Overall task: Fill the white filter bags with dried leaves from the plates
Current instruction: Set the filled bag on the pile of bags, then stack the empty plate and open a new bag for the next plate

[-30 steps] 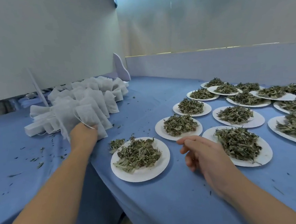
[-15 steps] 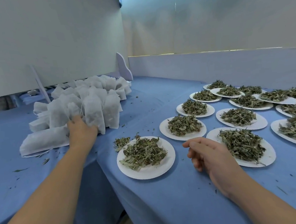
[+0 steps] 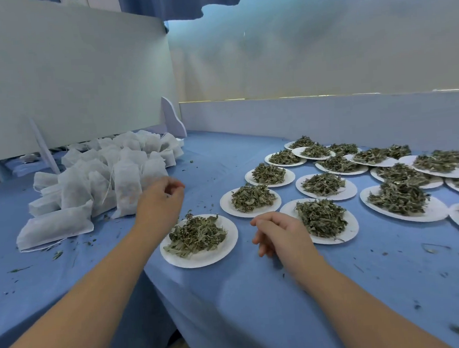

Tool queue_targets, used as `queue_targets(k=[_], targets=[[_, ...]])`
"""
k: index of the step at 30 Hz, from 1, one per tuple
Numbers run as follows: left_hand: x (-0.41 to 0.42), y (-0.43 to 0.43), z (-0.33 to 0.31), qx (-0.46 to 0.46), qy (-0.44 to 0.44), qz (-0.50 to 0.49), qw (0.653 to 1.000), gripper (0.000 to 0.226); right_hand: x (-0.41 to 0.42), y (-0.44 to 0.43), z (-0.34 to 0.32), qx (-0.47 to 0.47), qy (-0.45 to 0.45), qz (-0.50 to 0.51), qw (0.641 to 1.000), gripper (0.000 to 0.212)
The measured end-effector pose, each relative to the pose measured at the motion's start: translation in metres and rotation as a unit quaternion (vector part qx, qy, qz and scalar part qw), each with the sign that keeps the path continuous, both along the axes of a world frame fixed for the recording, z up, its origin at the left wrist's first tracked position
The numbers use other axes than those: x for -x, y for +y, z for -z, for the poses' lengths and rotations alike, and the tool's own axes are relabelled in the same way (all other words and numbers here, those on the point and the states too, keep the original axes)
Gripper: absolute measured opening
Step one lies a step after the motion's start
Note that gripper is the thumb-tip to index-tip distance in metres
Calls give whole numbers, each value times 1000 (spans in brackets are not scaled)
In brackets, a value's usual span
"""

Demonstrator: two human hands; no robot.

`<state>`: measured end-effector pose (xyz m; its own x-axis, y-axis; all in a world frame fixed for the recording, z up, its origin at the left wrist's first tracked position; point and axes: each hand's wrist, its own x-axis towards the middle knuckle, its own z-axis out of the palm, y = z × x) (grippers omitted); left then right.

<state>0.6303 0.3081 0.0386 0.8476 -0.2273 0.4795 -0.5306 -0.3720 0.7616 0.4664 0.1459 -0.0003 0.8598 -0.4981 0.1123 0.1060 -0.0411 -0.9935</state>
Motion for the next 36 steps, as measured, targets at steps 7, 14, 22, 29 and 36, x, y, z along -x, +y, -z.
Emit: queue_targets(k=[7,14,22,29,36], targets=[[121,-90,-6,17,48,215,975,21,71,-34,-32,-101,-60,-14,993,16],[233,-174,-11,-9,85,398,913,22,195,-93,-55,-44,-64,59,995,18],[335,-226,16,-165,49,493,853,12,339,-134,-29,46,87,237,967,14],[358,-236,35,-457,-134,357,803,32,412,-154,-13,303,422,309,797,26],[356,-239,25,-478,-68,354,801,44,406,-134,1,343,438,286,780,17]])
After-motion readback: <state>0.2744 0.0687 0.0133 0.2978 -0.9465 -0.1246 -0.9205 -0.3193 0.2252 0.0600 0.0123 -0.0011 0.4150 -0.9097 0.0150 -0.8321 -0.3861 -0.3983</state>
